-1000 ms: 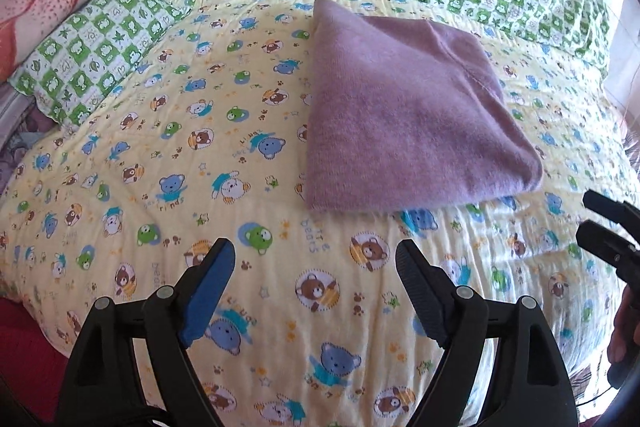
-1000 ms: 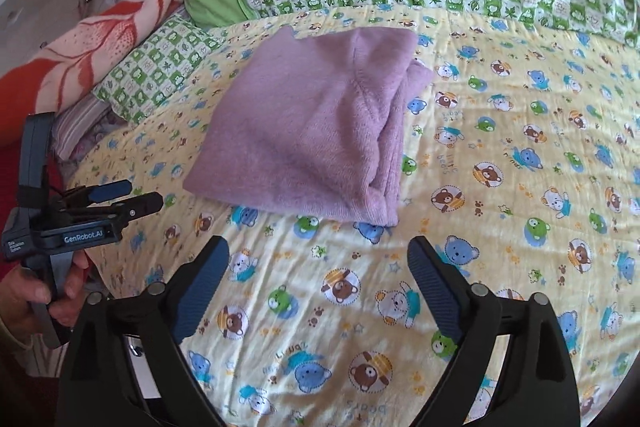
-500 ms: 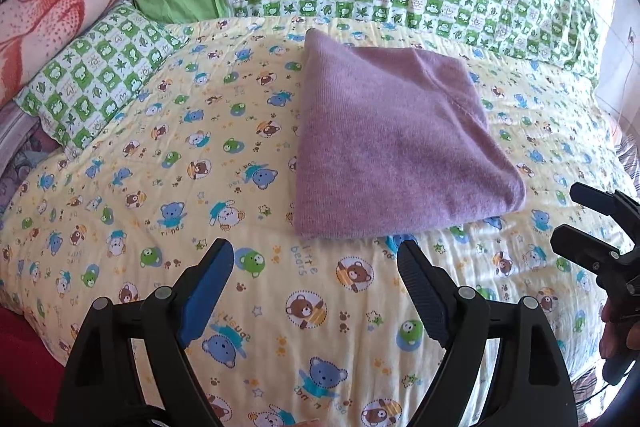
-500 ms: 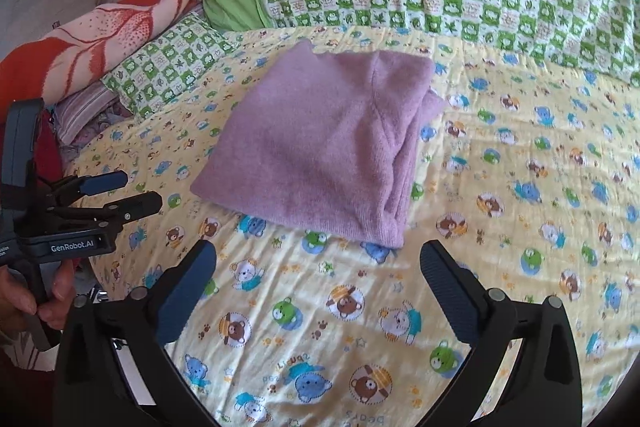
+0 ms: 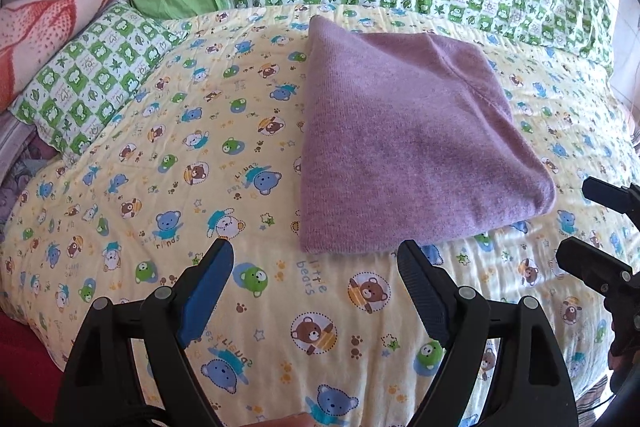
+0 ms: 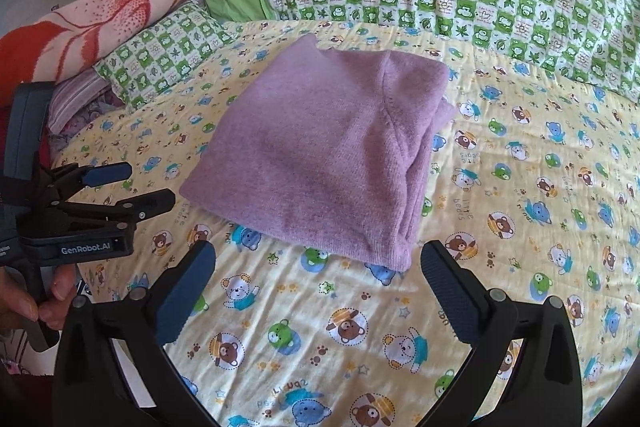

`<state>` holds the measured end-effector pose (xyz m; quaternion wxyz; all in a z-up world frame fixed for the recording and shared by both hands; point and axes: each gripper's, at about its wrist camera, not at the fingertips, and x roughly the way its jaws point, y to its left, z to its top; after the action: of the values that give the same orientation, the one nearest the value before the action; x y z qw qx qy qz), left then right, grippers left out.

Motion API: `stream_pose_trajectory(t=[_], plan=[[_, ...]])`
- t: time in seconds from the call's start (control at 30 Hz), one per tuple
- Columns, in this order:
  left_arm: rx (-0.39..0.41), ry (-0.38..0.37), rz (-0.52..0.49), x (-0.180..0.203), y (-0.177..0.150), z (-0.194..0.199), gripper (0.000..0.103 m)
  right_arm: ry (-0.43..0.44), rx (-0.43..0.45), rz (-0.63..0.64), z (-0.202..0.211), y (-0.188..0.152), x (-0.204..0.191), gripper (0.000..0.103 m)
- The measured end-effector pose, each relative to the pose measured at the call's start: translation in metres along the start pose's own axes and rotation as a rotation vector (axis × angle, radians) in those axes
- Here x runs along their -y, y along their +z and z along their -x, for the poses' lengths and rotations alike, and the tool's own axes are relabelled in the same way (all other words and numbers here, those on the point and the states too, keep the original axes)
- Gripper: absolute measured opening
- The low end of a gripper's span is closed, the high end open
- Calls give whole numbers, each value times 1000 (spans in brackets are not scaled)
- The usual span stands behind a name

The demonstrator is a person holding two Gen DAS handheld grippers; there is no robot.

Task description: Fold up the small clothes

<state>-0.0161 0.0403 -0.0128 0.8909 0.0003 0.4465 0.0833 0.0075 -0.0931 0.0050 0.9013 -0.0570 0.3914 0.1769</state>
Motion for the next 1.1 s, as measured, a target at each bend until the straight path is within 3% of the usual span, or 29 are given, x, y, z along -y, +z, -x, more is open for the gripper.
stream_pose_trajectory(t=[1.1], plan=[[10,19,-68,18,28,-21,86,-44,10,-74,-21,15,25,102]])
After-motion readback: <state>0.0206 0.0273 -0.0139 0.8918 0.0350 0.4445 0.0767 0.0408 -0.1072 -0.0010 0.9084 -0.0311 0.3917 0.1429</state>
